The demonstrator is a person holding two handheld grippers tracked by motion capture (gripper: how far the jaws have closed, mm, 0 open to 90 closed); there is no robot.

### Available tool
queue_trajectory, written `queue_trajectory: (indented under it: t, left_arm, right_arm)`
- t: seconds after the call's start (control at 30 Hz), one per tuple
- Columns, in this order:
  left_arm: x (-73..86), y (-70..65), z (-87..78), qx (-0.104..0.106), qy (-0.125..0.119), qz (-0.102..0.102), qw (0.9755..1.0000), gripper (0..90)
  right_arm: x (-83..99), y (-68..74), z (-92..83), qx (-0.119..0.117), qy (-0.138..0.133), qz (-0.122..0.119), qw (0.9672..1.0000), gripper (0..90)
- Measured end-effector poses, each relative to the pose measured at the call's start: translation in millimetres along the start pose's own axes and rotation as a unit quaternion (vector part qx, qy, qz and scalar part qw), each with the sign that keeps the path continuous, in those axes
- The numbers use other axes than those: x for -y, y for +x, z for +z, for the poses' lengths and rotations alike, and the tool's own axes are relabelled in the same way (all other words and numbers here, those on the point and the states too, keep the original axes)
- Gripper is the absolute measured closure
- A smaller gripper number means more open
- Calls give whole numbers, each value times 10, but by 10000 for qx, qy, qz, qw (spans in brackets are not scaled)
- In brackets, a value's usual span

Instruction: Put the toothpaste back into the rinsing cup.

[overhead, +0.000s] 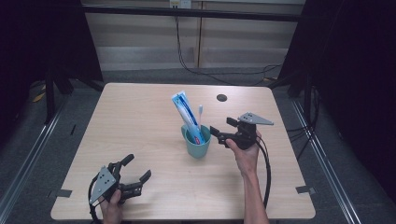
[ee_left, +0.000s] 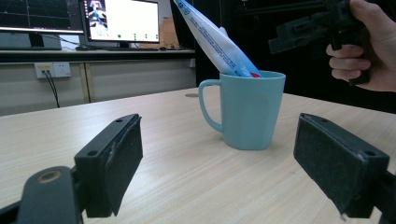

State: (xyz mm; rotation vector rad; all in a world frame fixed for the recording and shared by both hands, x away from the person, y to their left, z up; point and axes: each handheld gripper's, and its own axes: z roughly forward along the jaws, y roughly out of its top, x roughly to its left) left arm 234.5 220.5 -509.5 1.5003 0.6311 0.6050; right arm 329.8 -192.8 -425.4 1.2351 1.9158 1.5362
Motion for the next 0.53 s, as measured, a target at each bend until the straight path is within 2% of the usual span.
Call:
queue_trajectory:
  t: [0.17,0.27,0.37,0.53]
  left_arm:
    - [-1,3,0,-17,13,-17,10000,156]
    - [-2,11,2,-22,12,-25,10000,155]
    - [-1,7,2,-57,12,-48,10000,155]
    - [-1,-1,2,-68,13,-33,10000,155]
  right_arm:
    - [75,-28,-69,47,-10,128,9999,138]
    - [123,-40,-99,142,32,144,9998,139]
    - [161,-58,-188,226,-42,192,9995,138]
    - [201,-75,-302,429,-63,93,9990,138]
